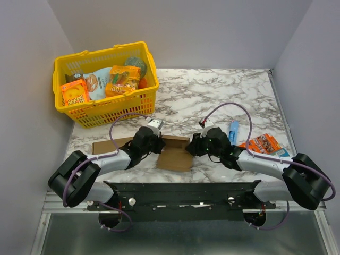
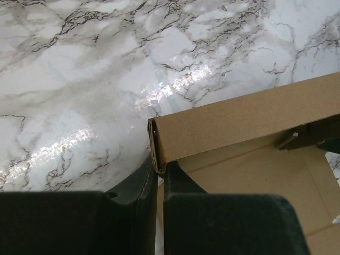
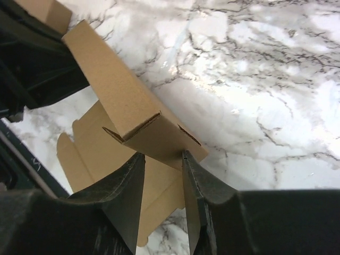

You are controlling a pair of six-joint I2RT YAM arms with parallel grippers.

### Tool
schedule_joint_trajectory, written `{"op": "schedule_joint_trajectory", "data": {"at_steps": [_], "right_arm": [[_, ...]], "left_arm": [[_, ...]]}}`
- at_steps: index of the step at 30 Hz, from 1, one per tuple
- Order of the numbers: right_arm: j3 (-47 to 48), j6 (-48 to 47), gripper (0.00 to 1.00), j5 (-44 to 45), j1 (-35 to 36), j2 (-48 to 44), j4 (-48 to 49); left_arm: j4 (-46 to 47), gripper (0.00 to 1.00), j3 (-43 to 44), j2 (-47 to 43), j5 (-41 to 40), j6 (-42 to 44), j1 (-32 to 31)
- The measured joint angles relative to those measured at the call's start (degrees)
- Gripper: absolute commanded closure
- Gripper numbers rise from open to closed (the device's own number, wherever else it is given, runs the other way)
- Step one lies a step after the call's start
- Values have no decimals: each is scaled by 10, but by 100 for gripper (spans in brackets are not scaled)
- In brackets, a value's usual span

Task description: Fold the paper box

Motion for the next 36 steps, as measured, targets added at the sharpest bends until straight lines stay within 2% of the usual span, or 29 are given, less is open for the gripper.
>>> {"op": "schedule_joint_trajectory", "data": {"at_steps": [6,16,22,27,36], "right_arm": [[7,-2,56,54,3,37,27],[8,-18,63,127,7,93,87],[8,-20,58,153,7,125,125],[8,-20,59,172,7,131,138],[7,-30,74,205,10,133,143]], "left_arm": [[-3,100,0,-1,-29,-8,-13],[-10,100,4,-1,-65,-10,-35],[-24,100,14,2,-92,-9,-52],[-25,100,16,3,-96,-13,-59],[-36,100,24,7,-97,-14,-67]]}}
